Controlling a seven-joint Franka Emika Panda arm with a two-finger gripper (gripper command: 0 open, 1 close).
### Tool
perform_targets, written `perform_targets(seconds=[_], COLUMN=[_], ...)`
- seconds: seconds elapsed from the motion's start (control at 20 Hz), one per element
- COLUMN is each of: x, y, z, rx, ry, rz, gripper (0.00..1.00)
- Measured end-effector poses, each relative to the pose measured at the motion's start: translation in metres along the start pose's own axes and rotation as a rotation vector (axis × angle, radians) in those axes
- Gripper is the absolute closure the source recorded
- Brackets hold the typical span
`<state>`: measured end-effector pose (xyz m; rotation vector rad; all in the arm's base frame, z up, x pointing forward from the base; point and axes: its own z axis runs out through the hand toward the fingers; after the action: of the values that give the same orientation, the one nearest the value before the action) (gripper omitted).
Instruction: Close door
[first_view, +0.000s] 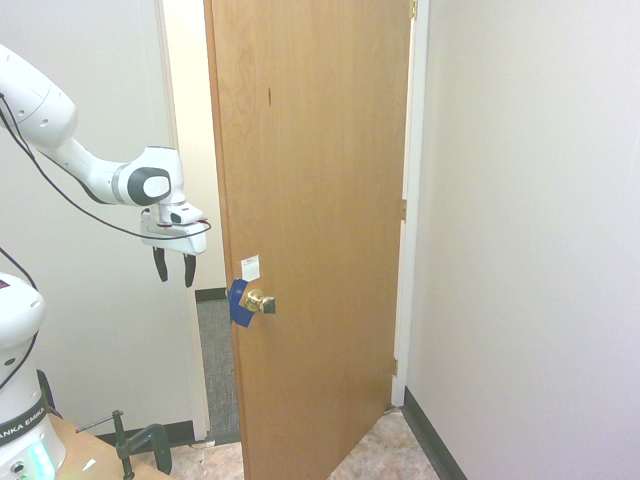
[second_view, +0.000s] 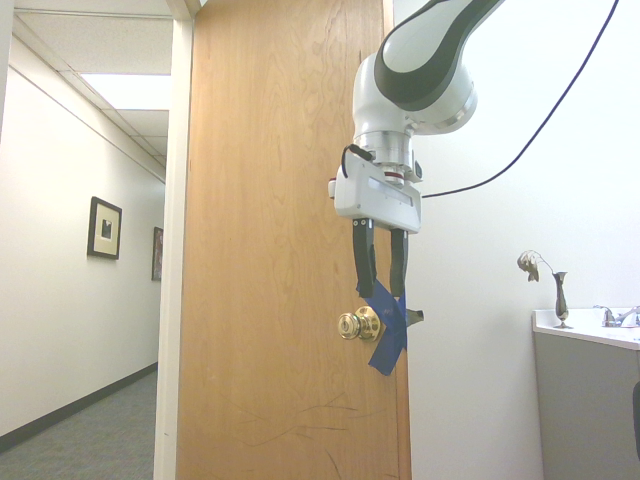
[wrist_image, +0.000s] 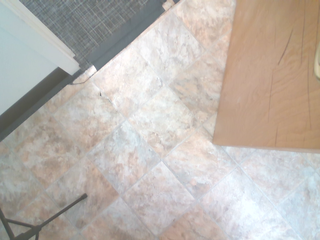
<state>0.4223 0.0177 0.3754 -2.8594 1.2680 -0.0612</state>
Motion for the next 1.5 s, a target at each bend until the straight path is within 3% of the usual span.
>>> perform_targets(seconds=[0.45, 1.5], x=[-0.005, 0.067], y=[0.002, 0.098], z=[-0.035, -0.129], rx=[0.045, 0.088], ry=[0.060, 0.123], rz=[0.013, 0.386], gripper=[0.00, 0.00])
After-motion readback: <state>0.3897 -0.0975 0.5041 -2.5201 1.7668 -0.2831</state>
